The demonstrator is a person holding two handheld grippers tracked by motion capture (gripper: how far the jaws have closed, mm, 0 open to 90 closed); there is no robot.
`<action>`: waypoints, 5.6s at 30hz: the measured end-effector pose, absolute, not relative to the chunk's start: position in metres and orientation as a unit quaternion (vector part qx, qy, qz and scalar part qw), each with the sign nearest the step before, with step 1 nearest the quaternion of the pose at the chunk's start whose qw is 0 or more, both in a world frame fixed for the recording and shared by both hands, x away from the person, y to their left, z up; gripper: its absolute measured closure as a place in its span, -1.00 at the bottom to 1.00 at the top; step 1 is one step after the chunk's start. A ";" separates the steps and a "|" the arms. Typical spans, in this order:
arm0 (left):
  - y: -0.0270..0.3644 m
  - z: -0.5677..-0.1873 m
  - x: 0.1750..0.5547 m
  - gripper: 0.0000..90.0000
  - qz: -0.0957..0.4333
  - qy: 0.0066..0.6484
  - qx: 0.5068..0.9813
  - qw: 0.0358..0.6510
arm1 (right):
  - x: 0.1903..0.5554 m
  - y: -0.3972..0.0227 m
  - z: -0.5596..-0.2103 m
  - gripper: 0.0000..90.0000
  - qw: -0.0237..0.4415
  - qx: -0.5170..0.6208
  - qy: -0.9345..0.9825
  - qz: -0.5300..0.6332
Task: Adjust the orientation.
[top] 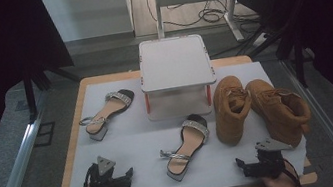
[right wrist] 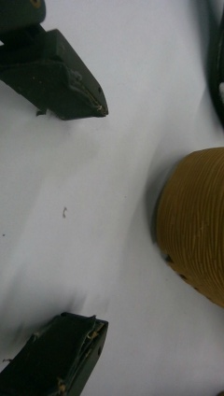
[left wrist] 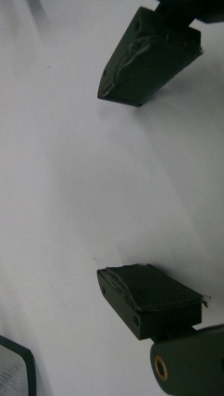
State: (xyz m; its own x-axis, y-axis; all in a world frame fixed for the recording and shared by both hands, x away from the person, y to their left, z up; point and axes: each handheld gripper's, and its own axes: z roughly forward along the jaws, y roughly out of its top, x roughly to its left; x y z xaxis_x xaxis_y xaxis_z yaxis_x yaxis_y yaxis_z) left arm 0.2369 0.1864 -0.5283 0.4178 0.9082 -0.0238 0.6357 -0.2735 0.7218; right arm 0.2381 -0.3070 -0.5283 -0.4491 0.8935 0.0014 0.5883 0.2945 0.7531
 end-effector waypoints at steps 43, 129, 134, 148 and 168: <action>0.210 -0.515 0.255 -0.67 0.174 0.499 0.777 0.342 | 0.259 -0.303 -0.527 -0.98 0.210 0.478 0.780 0.343; 0.267 -0.521 0.346 0.99 0.238 0.574 0.706 0.340 | 0.259 -0.303 -0.527 -0.98 0.212 0.478 0.780 0.344; 0.256 -0.521 0.344 0.99 0.237 0.564 0.714 0.340 | 0.259 -0.303 -0.527 -0.98 0.212 0.478 0.780 0.344; 0.261 -0.513 0.332 0.67 0.242 0.573 0.706 0.338 | 0.258 -0.303 -0.527 -0.98 0.212 0.478 0.779 0.345; 0.235 -0.510 0.330 -0.52 0.223 0.559 0.721 0.344 | 0.258 -0.303 -0.527 -0.98 0.212 0.478 0.779 0.345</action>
State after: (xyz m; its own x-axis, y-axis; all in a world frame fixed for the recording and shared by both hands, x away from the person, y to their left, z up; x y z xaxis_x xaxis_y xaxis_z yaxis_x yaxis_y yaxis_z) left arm 0.3300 0.2352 -0.5098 0.2754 0.9592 -0.0633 0.6527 -0.1382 0.7449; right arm 0.2581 -0.3029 -0.5270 -0.4526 0.8917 0.0001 0.5991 0.3040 0.7407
